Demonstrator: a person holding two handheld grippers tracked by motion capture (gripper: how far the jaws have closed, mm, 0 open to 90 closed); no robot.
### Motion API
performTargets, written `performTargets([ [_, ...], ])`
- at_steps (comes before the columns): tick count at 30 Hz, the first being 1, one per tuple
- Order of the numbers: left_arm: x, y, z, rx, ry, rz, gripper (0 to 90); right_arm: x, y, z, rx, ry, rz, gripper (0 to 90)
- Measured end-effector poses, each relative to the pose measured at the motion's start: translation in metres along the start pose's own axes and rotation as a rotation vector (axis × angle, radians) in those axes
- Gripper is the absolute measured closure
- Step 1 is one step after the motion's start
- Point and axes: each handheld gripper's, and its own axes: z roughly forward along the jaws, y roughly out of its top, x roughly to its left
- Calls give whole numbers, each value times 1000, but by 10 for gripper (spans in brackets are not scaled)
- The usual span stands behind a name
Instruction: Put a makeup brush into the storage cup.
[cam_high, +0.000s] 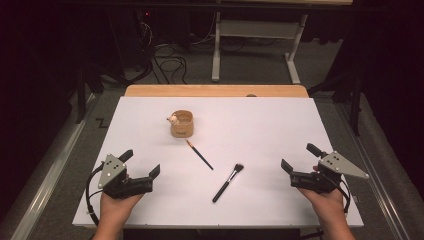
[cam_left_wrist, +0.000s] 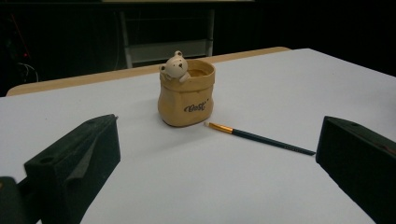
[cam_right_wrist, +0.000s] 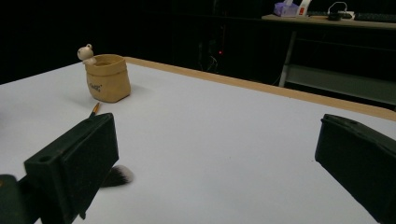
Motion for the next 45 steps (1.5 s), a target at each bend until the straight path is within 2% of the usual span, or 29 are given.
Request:
performTargets([
  [6,2,-2,3,26,-8,-7,7,0,-2,2,8,0,0,2],
  [8,4,-3,4,33,-9,-22,7,0,-3,3,10,-3,-9,3],
  [14,7,-7,6,56,3,-27,7,1,-8,7,28,-3,-8,2],
  [17,9,-8,8,76,3,-36,8,3,-10,9,42,-1,-1,2],
  [23,9,-10,9,83,9,-41,8,11,-7,15,58,13,-7,3],
  [25,10,-10,10,103,2,-44,18,12,-7,17,72,20,-6,2],
  [30,11,-10,10,113,5,-49,20,14,-6,21,114,27,-43,2],
  [34,11,-11,12,125,8,-57,19,13,-7,22,113,23,-60,3],
  [41,8,-16,19,188,-8,-56,18,14,-21,22,108,23,-46,3],
  [45,5,-18,23,218,-18,-51,21,15,-27,21,123,26,-64,3],
])
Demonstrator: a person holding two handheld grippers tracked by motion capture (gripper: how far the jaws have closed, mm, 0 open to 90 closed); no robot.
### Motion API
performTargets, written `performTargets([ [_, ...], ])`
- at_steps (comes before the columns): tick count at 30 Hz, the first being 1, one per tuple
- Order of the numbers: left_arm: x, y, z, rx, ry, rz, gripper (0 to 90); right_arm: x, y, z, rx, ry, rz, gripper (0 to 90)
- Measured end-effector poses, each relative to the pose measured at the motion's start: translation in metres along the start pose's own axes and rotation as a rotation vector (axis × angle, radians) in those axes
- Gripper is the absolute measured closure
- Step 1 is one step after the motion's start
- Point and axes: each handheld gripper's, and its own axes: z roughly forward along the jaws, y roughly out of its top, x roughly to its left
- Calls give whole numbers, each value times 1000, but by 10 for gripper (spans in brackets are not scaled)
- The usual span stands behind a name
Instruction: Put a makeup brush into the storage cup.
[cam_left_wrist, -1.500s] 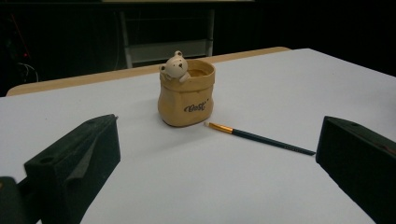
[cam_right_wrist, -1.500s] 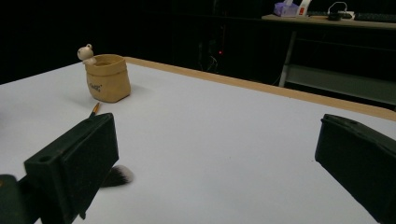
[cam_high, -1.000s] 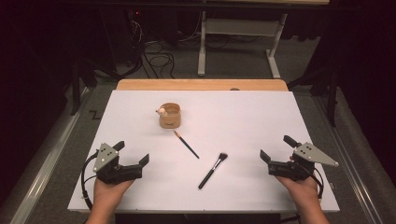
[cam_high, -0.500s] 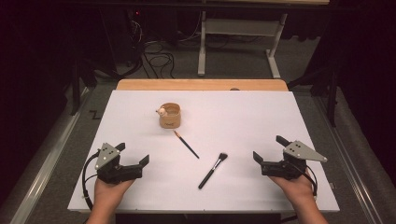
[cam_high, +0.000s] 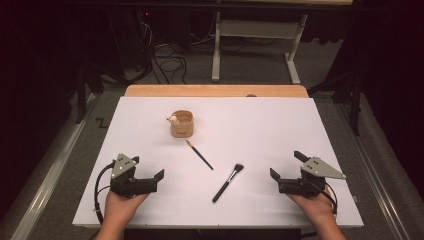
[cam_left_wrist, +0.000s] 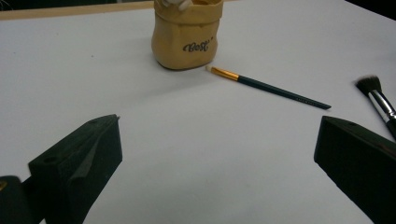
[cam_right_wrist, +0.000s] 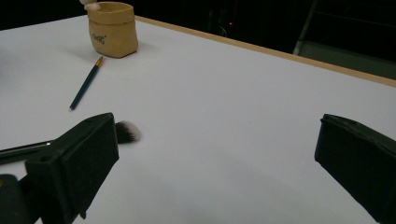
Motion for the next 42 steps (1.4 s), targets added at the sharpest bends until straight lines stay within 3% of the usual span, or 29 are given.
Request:
performTargets([
  [9,0,0,11,61,-2,-10,37,-2,-6,-7,0,0,9,7],
  [12,2,6,13,79,25,-12,38,-3,-8,-8,6,1,12,7],
  [16,5,14,15,130,47,-28,58,-4,-7,-8,-1,9,10,7],
  [20,7,24,14,193,33,-47,58,-2,-8,-8,1,17,1,9],
  [33,11,42,26,449,41,-88,86,-2,-7,-10,-2,25,0,9],
  [42,9,48,35,528,45,-109,90,-3,-9,-9,-1,25,6,9],
])
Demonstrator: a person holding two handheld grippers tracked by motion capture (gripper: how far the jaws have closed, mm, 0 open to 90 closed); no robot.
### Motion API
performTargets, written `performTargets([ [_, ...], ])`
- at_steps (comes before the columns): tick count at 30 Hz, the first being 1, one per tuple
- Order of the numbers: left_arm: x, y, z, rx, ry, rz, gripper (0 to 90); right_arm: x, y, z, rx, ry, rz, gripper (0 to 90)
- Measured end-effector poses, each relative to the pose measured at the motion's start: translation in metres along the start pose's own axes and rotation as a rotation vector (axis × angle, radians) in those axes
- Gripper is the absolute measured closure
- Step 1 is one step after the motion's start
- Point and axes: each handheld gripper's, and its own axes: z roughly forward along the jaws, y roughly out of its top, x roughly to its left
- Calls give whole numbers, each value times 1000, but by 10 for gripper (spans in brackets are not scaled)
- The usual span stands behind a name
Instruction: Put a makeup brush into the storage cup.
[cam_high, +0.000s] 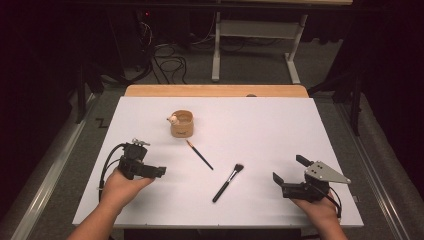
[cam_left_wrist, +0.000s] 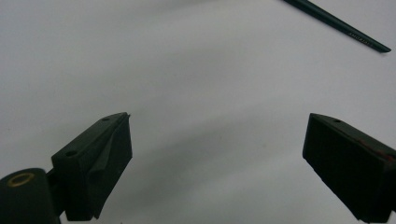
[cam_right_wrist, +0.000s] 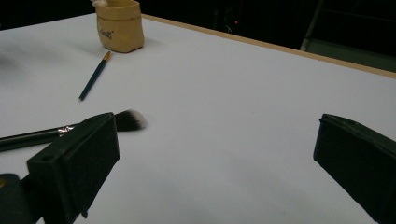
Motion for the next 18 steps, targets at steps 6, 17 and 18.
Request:
performTargets([
  [6,-1,3,3,56,19,0,99,0,0,0,-1,1,-2,9],
  [17,-8,11,8,145,29,-35,135,2,0,1,1,10,-8,9],
  [18,-9,11,9,152,31,-39,136,1,0,0,-3,12,-7,9],
])
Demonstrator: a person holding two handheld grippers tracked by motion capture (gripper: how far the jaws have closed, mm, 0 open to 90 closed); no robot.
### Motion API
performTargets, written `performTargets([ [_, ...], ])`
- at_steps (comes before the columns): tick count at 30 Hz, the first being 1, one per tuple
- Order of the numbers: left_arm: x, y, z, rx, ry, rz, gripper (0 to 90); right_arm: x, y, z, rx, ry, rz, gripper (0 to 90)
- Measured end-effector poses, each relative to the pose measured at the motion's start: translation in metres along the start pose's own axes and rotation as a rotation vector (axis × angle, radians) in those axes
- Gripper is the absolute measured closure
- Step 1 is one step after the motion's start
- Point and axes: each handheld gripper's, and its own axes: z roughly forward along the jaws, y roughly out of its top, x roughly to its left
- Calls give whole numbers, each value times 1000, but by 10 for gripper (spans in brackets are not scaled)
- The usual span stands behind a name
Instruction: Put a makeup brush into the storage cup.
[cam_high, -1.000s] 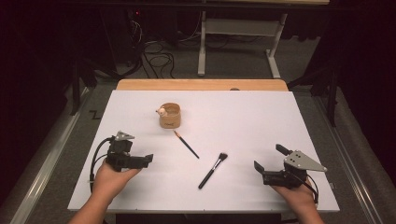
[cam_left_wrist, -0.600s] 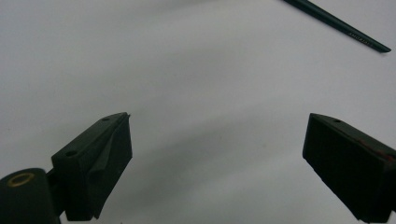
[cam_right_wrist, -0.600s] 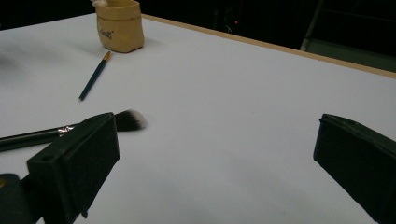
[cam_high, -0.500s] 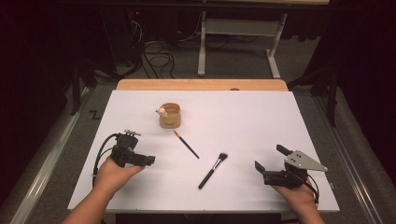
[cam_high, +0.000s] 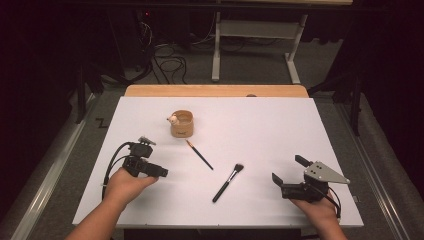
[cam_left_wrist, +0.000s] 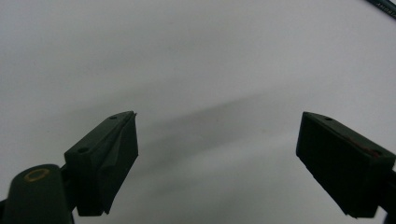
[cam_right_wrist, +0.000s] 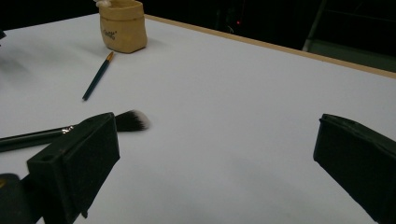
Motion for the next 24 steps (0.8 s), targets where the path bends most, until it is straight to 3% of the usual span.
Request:
performTargets([
  [5,-4,2,2,29,-7,-1,151,0,0,0,-1,1,8,9],
  [11,-4,7,2,46,-50,-58,170,-1,0,0,-5,1,7,9],
  [14,-7,11,2,49,-51,-36,188,0,0,0,-5,1,9,9],
  [17,-12,14,4,41,-43,-39,191,0,0,0,-6,0,9,9],
  [24,-31,24,9,43,-40,-1,183,1,0,1,-2,4,3,9],
])
